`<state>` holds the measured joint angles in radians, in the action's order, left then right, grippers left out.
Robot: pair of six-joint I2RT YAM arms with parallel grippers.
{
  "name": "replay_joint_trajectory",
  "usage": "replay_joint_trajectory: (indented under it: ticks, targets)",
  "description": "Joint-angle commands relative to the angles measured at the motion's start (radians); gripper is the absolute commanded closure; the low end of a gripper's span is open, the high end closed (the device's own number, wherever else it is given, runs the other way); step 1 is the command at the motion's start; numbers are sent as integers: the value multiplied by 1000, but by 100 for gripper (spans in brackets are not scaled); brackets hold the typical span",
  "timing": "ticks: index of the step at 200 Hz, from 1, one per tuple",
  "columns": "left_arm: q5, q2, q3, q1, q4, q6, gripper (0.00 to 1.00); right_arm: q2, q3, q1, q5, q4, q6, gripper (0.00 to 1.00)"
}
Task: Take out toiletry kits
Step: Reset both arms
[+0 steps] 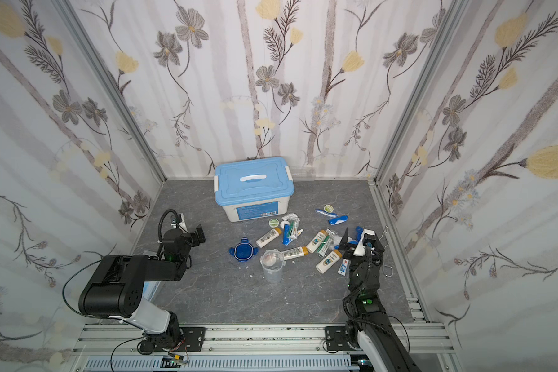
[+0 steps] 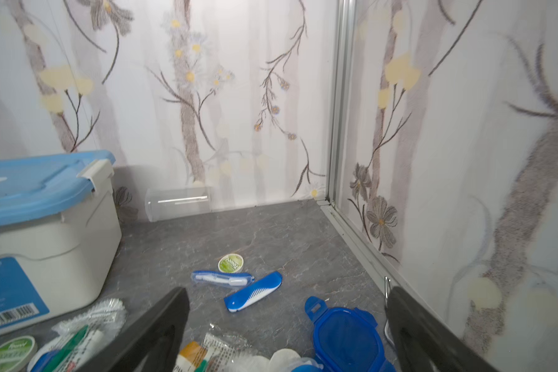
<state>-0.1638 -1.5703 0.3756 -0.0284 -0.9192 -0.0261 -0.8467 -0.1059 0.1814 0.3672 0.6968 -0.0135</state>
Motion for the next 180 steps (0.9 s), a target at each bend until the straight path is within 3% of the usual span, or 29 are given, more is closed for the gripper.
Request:
replay_joint_trajectory:
  ticks: [1, 21, 30, 43, 77, 93, 97, 100, 180]
  targets:
    - [-4, -1, 5, 0, -18, 0, 0, -193, -26, -5, -73, 201, -19, 12]
    - [-4, -1, 5, 1, -18, 0, 0, -414, -38, -12, -73, 413, -53, 13]
    - [-4, -1, 5, 1, -18, 0, 0, -470, -82, -16, -70, 401, -85, 15]
    - [-3, -1, 6, 1, -18, 0, 0, -510, -144, -60, -137, 339, -38, 16]
    - [-3, -1, 5, 0, -18, 0, 0, -651, -36, -184, -255, 689, 74, 15]
    - [-3, -1, 4, 1, -18, 0, 0, -622, -119, -207, -286, 471, 93, 13]
    - [-3, -2, 5, 1, -17, 1, 0, -640, -123, -207, -283, 501, 95, 3]
    - [-3, -2, 5, 0, -18, 0, 0, -646, -118, -206, -281, 517, 94, 1]
    - [-3, -1, 5, 0, -18, 1, 0, -629, -121, -204, -270, 480, 95, 0]
